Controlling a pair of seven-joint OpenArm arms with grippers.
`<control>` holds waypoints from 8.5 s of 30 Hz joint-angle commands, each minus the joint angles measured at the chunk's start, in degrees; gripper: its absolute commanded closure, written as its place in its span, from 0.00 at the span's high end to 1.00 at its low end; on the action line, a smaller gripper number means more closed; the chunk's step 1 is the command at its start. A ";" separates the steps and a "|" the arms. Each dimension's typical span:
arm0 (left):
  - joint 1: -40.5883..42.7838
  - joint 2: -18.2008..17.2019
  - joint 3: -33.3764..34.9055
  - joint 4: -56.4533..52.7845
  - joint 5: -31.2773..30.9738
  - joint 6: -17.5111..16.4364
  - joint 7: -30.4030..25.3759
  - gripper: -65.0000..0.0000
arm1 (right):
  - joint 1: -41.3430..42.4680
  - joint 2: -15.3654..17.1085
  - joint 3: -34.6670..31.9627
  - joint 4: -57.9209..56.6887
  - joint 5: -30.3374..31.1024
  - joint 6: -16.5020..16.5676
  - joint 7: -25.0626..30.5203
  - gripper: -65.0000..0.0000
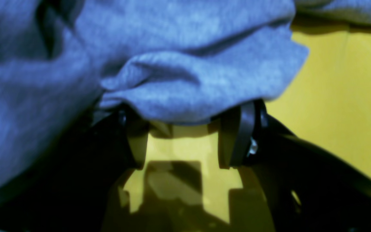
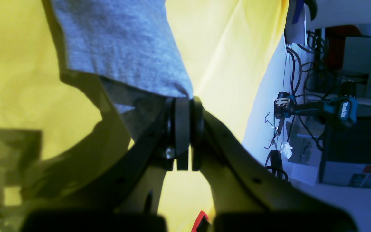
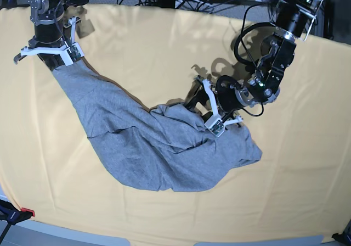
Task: Layout the t-shirt on the table in an organized manner, then fold the t-shirt properly
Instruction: 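Grasp another shirt edge with the left gripper and pull it away from the right gripper, then release the shirt and grasp the hem corners with both grippers, then pull the hem corners apart with both grippers to stretch the shirt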
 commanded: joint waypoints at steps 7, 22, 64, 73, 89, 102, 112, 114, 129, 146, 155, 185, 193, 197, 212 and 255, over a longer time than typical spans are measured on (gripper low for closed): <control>-2.36 0.35 -0.28 0.55 -0.42 -2.47 7.80 0.00 | 0.00 0.52 0.31 1.11 -0.87 -0.66 0.68 0.00; -2.45 -26.51 -0.37 23.17 -24.83 -16.51 30.21 0.00 | -0.57 1.33 0.33 1.11 -1.14 3.61 0.20 0.00; 5.31 -49.22 -0.37 22.27 -51.95 -16.51 47.89 0.00 | -24.65 6.99 8.17 1.86 3.89 11.50 0.96 0.00; 5.81 -48.11 -0.37 20.04 -42.10 -16.51 34.64 0.14 | -18.34 6.99 8.17 1.86 9.49 8.44 1.77 0.00; 4.98 -43.06 -0.39 19.93 -39.28 -16.51 31.80 0.58 | -16.83 6.99 8.20 1.86 -1.09 -11.43 1.53 0.44; -0.33 -35.08 -14.38 17.38 -29.62 -4.28 28.22 0.58 | -1.68 6.69 8.20 1.86 12.92 -6.95 1.40 0.44; -1.49 -21.14 -25.14 -6.64 -27.43 -0.98 23.12 0.58 | -1.88 6.67 8.20 1.86 12.68 -7.04 1.51 0.44; -2.99 -18.10 -25.14 -11.96 -29.16 -3.67 22.91 0.58 | -1.88 6.67 8.20 1.86 12.68 -7.04 2.03 0.44; -16.61 -3.80 -21.94 -25.57 -30.58 -16.51 20.22 0.57 | -1.88 6.62 8.17 1.86 15.08 -6.97 3.34 0.44; -18.73 -4.09 -19.54 -25.55 -30.40 -16.51 25.94 0.00 | 27.93 -0.70 8.17 -16.92 43.69 10.10 10.69 0.44; -18.62 -4.00 -19.56 -25.55 -30.36 -16.51 27.91 0.00 | 47.82 -8.41 8.20 -43.32 57.70 19.76 8.11 0.53; -18.64 -3.80 -19.54 -25.55 -30.40 -16.51 27.82 0.00 | 70.58 -13.97 13.66 -83.38 94.97 39.57 -16.41 0.53; -18.62 -3.82 -19.54 -25.55 -30.42 -16.51 27.45 0.00 | 69.26 -16.02 13.66 -83.38 89.83 39.57 -14.78 0.53; -18.64 -3.82 -19.54 -25.55 -30.40 -16.51 27.47 0.00 | 69.26 -17.29 13.64 -83.38 86.31 39.57 -12.09 0.53; -18.67 -3.93 -19.56 -25.55 -30.38 -16.51 27.45 0.00 | 70.82 -15.32 13.84 -83.06 83.36 39.57 -8.02 0.00; -26.84 -6.67 -19.61 -25.55 -19.47 -9.55 45.42 0.00 | 50.16 -5.66 13.81 -44.35 60.37 31.54 -12.22 0.21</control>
